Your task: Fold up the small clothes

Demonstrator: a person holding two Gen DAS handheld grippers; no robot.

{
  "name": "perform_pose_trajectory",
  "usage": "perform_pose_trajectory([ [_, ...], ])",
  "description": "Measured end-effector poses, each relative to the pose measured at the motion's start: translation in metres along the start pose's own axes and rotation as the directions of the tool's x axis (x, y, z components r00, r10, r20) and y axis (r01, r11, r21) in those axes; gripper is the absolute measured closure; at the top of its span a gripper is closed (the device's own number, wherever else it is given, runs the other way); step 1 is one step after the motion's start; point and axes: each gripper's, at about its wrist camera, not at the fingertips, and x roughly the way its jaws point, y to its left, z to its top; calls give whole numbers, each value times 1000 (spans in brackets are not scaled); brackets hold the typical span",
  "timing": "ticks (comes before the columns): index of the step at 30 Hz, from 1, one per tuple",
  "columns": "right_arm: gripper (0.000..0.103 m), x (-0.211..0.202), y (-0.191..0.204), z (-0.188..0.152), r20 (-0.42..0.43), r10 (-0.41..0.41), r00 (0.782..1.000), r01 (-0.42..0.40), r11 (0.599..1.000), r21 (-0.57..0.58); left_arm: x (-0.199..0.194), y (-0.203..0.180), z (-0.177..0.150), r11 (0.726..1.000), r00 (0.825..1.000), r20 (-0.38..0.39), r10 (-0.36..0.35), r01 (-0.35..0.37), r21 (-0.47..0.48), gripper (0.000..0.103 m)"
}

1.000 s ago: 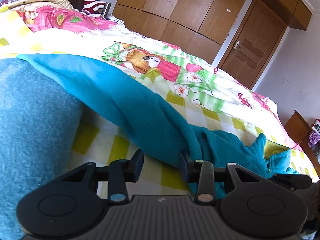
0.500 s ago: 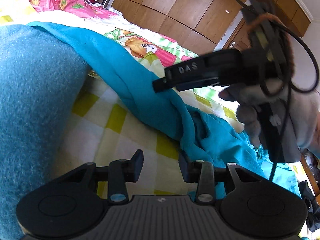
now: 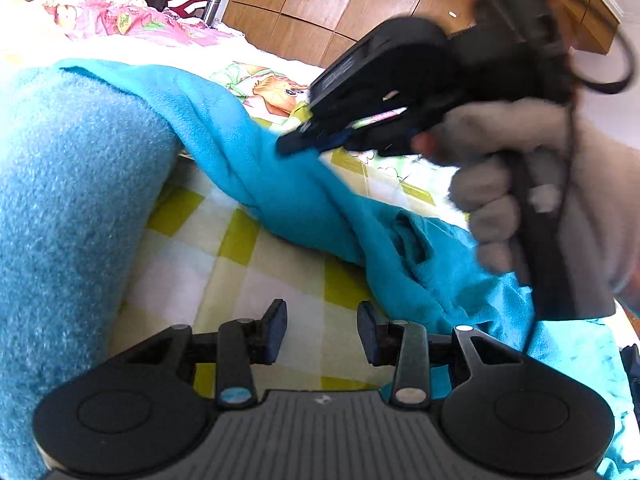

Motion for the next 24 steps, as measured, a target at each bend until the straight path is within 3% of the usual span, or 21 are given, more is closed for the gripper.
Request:
perform_pose_trajectory([
  [3,98,-43,-10,0,112,38,993,-44,998,51,-2,-6,3,1000,1000,14,3,-3,15,52],
  [6,99,-105,-36,-10,242,67,968,-104,984,145,-5,-17,14,999,999,34,-23,21,33,52],
  [10,99,-201,-83,-62,434,-4,901,-155,931,330,-8,-49,26,990,993,74,-96,87,113,49],
  [12,98,-239,-104,-107,489,-120,864,-117,897,426,-4,-70,27,978,989,72,-129,115,177,47],
  [14,98,-257,-125,-160,467,-228,855,-69,841,537,7,-100,18,948,987,27,-158,144,285,41],
  [16,96,-248,-147,-205,348,-292,891,6,773,634,30,-130,3,904,990,-61,-130,144,403,39],
  [18,92,-226,-159,-239,198,-366,909,146,726,672,47,-149,-17,863,986,-145,-83,144,484,39],
  [20,92,-211,-162,-257,126,-370,920,202,725,658,52,-155,-33,837,987,-154,-44,121,533,39],
  [21,92,-213,-161,-260,149,-367,918,189,737,648,51,-155,-36,833,989,-145,-33,108,543,39],
  [23,87,-223,-160,-259,215,-366,905,161,764,625,50,-154,-33,850,988,-147,-36,108,515,37],
  [24,79,-227,-162,-256,239,-375,896,159,772,615,49,-150,-31,863,988,-149,-37,107,494,37],
])
